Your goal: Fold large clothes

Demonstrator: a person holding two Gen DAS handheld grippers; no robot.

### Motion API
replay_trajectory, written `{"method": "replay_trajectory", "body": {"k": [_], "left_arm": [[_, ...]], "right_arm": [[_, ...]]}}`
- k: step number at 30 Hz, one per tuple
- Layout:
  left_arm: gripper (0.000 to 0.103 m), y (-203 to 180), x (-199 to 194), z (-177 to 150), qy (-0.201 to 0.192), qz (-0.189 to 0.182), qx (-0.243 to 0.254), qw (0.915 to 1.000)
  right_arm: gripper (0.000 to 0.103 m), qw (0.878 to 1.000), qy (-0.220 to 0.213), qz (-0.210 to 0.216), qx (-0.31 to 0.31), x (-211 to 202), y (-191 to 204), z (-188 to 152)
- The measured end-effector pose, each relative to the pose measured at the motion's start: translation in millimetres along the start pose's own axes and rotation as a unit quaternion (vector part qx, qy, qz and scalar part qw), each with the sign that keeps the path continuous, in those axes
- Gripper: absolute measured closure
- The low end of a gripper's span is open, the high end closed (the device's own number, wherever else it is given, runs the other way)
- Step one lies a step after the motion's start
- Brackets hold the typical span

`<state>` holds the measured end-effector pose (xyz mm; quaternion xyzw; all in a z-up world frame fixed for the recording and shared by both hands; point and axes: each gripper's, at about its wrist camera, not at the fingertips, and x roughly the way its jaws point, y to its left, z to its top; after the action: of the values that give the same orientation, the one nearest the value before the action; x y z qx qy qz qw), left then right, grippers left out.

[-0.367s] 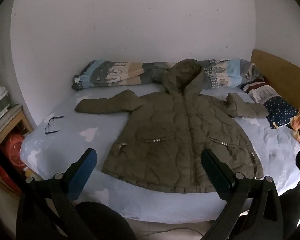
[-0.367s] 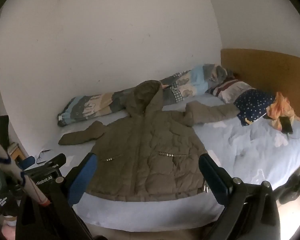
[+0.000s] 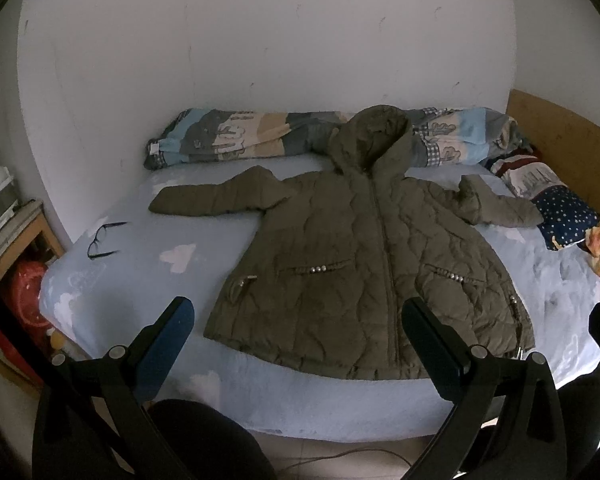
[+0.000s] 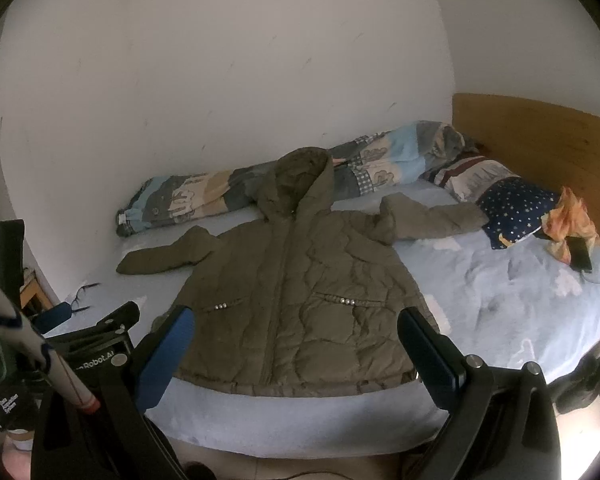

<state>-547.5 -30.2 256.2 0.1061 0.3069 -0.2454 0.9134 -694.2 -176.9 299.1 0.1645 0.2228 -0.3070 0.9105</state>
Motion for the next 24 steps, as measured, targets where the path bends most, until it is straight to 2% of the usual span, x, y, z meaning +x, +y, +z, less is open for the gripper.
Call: {"method": "replay_trajectory", "body": {"k": [1, 5, 9, 13, 14, 16, 17, 19, 24], "left_arm": [[0.000, 0.8, 1.8, -0.1, 0.002, 0.001, -0.001, 1.0000], [0.000, 2.9, 7.9, 0.0, 0.006, -0.001, -0.001, 1.0000], [0.000, -1.9, 5.4, -6.7, 0.003, 0.002, 0.001, 1.0000], [0.000, -1.1, 6.1, -7.7, 0.003, 0.002, 0.001, 1.0000], [0.000, -1.1, 6.1, -7.9, 0.003, 0.002, 0.001, 1.0000], [0.000, -0.7, 6.8, -8.4, 0.002, 0.002, 0.001, 1.0000], [0.000, -0.5, 7.0, -8.7, 0.001, 0.003, 0.002, 1.0000], [0.000, -0.6, 6.9, -6.4, 0.002, 0.002, 0.000, 1.0000], [0.000, -0.8, 7.1, -4.7, 0.003, 0.003, 0.001, 1.0000]], "right_arm": [[0.000, 1.000, 0.012, 0.007, -0.006, -23.1, -4.7, 1.7], [0.000, 0.999, 0.035, -0.001, -0.022, -22.3, -1.8, 0.0], [0.000, 0.998, 0.031, -0.009, -0.054, -21.7, -4.1, -13.4], [0.000, 0.998, 0.036, -0.010, -0.054, -24.8, 0.0, -14.1], [0.000, 0.998, 0.012, -0.006, -0.059, -21.1, -1.5, -18.5], [0.000, 0.997, 0.025, -0.005, -0.070, -16.3, -2.2, -13.9], [0.000, 0.996, 0.065, -0.007, -0.056, -18.7, -3.0, -5.4], [0.000, 0.998, 0.036, -0.004, -0.060, -17.7, -4.8, -10.5], [0.000, 0.997, 0.027, -0.004, -0.065, -16.3, -4.3, -13.1]]}}
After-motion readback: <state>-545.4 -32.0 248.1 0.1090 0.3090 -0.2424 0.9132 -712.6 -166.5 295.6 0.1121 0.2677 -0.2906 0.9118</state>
